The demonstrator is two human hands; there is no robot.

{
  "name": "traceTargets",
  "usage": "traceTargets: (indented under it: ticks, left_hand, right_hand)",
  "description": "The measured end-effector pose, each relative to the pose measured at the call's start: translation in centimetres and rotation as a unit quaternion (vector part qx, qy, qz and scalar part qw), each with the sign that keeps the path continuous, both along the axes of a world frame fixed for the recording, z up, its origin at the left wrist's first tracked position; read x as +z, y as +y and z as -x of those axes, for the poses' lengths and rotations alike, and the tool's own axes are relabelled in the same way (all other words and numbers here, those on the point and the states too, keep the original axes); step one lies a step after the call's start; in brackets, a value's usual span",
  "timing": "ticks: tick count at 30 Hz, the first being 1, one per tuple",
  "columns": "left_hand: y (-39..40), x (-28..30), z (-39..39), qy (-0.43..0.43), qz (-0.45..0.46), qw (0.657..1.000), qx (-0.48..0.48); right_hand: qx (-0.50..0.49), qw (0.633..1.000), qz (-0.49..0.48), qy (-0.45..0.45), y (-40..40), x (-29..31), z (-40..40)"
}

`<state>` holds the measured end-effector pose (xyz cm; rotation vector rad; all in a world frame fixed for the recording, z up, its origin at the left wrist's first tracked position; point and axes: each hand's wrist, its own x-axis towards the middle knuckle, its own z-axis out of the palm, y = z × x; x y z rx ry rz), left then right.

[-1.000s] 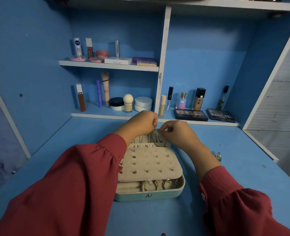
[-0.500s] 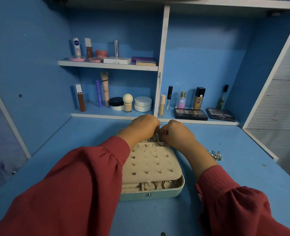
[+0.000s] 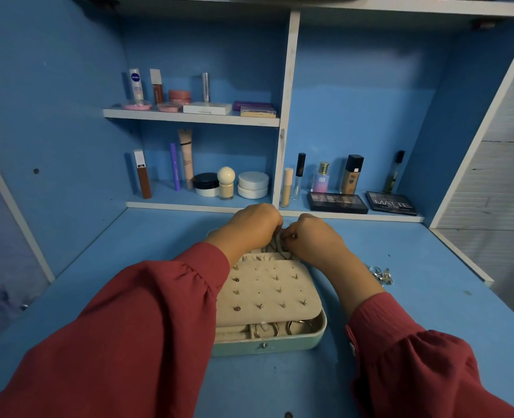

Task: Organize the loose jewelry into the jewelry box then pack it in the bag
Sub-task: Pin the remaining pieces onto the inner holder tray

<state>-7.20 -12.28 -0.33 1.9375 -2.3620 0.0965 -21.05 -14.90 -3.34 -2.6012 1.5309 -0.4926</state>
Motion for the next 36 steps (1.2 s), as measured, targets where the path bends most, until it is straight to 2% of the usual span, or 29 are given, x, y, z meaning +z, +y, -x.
traceTargets:
  ticks: [10, 16, 21, 29, 33, 36]
  left_hand:
    - [1.5, 0.4, -0.1, 0.094, -0.033, 0.995, 0.022]
    - [2.3, 0.3, -0.3, 0.251, -0.065, 0.965, 0.025]
    - [2.7, 0.2, -0.7, 0.34, -0.082, 0.937, 0.02]
    - [3.1, -0.1, -1.3, 0.392, -0.067, 0.917, 0.022]
    - [3.2, -0.3, -1.6, 0.378, -0.052, 0.924, 0.023]
    - [3.1, -0.7, -1.8, 0.354, -0.065, 0.933, 0.018]
  right_hand:
    - [-0.024, 1.0, 0.006, -0.006, 0.4, 0.6, 0.6]
    - [-0.032, 0.981, -0.141, -0.127, 0.6, 1.8, 1.6]
    - [0.074, 0.947, -0.256, -0.178, 1.1, 2.7, 2.9]
    - [0.088, 0.971, -0.188, -0.117, 1.3, 2.8, 2.5]
    - [0.087, 0.983, -0.146, -0.064, 1.4, 2.8, 1.9]
    - [0.08, 0.98, -0.154, -0.097, 1.4, 2.7, 1.9]
